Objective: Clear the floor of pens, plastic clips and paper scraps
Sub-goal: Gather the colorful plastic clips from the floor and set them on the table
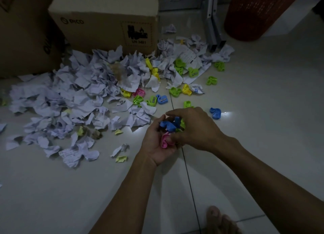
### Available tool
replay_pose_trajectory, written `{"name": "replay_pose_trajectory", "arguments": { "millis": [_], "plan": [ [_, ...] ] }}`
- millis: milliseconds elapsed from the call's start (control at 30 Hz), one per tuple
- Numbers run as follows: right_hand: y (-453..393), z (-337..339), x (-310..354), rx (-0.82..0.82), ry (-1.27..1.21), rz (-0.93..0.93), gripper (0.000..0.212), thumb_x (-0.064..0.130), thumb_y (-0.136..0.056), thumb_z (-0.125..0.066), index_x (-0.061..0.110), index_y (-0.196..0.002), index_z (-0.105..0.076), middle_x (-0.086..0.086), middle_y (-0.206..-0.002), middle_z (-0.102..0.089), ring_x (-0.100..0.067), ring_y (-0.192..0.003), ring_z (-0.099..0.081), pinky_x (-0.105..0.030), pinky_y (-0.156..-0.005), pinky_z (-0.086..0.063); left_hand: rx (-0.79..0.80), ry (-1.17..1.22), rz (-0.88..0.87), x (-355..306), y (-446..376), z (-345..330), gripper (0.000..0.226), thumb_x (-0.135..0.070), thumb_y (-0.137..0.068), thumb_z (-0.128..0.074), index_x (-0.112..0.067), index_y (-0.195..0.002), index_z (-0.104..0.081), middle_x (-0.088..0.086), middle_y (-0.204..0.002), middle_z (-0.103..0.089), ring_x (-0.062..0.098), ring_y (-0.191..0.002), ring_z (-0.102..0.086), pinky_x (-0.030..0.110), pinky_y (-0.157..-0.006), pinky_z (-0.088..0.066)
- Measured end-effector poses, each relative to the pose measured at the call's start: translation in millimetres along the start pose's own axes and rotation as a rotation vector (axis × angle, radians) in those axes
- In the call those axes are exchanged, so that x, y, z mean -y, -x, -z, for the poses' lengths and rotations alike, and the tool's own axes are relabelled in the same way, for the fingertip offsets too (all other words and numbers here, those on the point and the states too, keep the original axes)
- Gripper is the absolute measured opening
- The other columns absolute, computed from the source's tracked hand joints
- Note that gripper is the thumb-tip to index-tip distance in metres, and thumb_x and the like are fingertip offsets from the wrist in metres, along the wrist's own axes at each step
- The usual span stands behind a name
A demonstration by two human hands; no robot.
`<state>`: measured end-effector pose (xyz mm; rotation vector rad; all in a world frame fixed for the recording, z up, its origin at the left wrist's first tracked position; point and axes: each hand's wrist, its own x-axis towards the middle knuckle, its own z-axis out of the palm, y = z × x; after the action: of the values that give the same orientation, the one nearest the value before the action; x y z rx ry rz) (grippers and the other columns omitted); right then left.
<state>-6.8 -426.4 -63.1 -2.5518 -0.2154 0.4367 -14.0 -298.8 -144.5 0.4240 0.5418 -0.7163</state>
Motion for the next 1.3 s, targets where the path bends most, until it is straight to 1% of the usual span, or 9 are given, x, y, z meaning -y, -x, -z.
{"name": "replay_pose_trajectory", "arguments": {
  "millis": [67,200,333,400,500,933,1067,1200,1300],
  "plan": [
    [3.5,5.6,-5.4,-0.051,-0.114,-0.045,0.071,0.042,-0.06,-0.086,0.032,-0.126,-0.062,0.006,-0.106,-0.067,-0.016,-0.099,-0.06,-0.039,-0.085,-0.054,0.008,-0.016,-0.014,-1.4,-3.3,2.0,0.038,-0.034,-0.087,-0.052,-0.009,-0.111,-0.067,0.015,-0.115,-0.065,0.029,-0.091,-0.066,0.038,-0.076,-0.057],
    [3.0,15.0,-44.0,-0.27,-0.3,-0.292,0.047,0.037,-0.063,-0.088,0.025,-0.105,-0.072,0.002,-0.076,-0.068,-0.016,-0.061,-0.068,-0.039,-0.063,-0.06,0.048,-0.003,-0.011,1.8,-7.1,5.2,0.041,-0.034,-0.084,-0.05,-0.004,-0.094,-0.076,0.022,-0.108,-0.068,0.04,-0.085,-0.069,0.043,-0.072,-0.058],
    [-3.0,10.4,-88.0,-0.327,-0.101,-0.458,0.05,0.05,-0.06,-0.086,0.028,-0.102,-0.07,-0.004,-0.103,-0.07,-0.026,-0.087,-0.068,-0.039,-0.081,-0.057,0.054,-0.012,0.009,9.5,-12.6,6.6,0.045,-0.039,-0.086,-0.048,-0.006,-0.095,-0.077,0.02,-0.11,-0.069,0.041,-0.088,-0.069,0.045,-0.075,-0.057],
    [-5.5,7.0,-91.8,-0.269,-0.008,-0.44,0.056,0.049,-0.064,-0.084,0.028,-0.113,-0.068,-0.002,-0.12,-0.065,-0.025,-0.108,-0.061,-0.034,-0.088,-0.051,0.062,0.003,0.008,12.2,-15.6,4.0,0.045,-0.039,-0.085,-0.048,-0.007,-0.096,-0.077,0.019,-0.111,-0.069,0.041,-0.089,-0.069,0.046,-0.076,-0.057],
    [-8.8,2.8,-86.9,-0.219,0.055,-0.408,0.062,0.047,-0.067,-0.082,0.032,-0.124,-0.062,0.002,-0.129,-0.062,-0.024,-0.116,-0.058,-0.034,-0.089,-0.047,0.063,0.019,-0.012,12.9,-18.7,2.0,0.044,-0.039,-0.087,-0.047,-0.007,-0.096,-0.077,0.02,-0.114,-0.067,0.041,-0.091,-0.068,0.048,-0.08,-0.055],
    [-3.3,-6.5,-99.8,-0.128,0.171,-0.353,0.048,0.035,-0.078,-0.075,0.021,-0.12,-0.057,-0.006,-0.121,-0.054,-0.026,-0.107,-0.055,-0.032,-0.078,-0.042,0.051,0.086,-0.022,17.8,-24.9,0.9,0.048,-0.039,-0.097,-0.04,-0.005,-0.103,-0.073,0.022,-0.115,-0.066,0.042,-0.09,-0.069,0.054,-0.075,-0.057],
    [0.4,-2.4,-94.3,-0.197,0.021,-0.321,0.04,0.031,-0.077,-0.076,0.024,-0.113,-0.061,0.001,-0.11,-0.062,-0.024,-0.098,-0.06,-0.032,-0.077,-0.049,0.044,0.106,-0.013,18.8,-24.5,0.6,0.05,-0.04,-0.097,-0.038,-0.006,-0.104,-0.073,0.022,-0.114,-0.066,0.041,-0.09,-0.069,0.053,-0.072,-0.057],
    [6.3,12.9,-58.1,-0.202,-0.163,-0.149,0.039,0.027,-0.072,-0.082,0.026,-0.108,-0.068,0.012,-0.096,-0.066,-0.007,-0.088,-0.062,-0.008,-0.068,-0.043,0.046,0.101,0.006,18.5,-22.9,-5.0,0.048,-0.042,-0.095,-0.04,-0.008,-0.112,-0.068,0.019,-0.113,-0.067,0.036,-0.089,-0.069,0.051,-0.079,-0.054],
    [11.5,11.0,-26.4,-0.063,-0.152,0.003,0.043,0.029,-0.065,-0.083,0.032,-0.106,-0.069,0.015,-0.098,-0.068,-0.005,-0.094,-0.061,-0.027,-0.083,-0.053,0.044,0.045,0.028,17.5,-20.9,-8.8,0.048,-0.044,-0.096,-0.038,-0.01,-0.111,-0.068,0.016,-0.114,-0.068,0.032,-0.095,-0.069,0.043,-0.085,-0.055]
  ]
}}
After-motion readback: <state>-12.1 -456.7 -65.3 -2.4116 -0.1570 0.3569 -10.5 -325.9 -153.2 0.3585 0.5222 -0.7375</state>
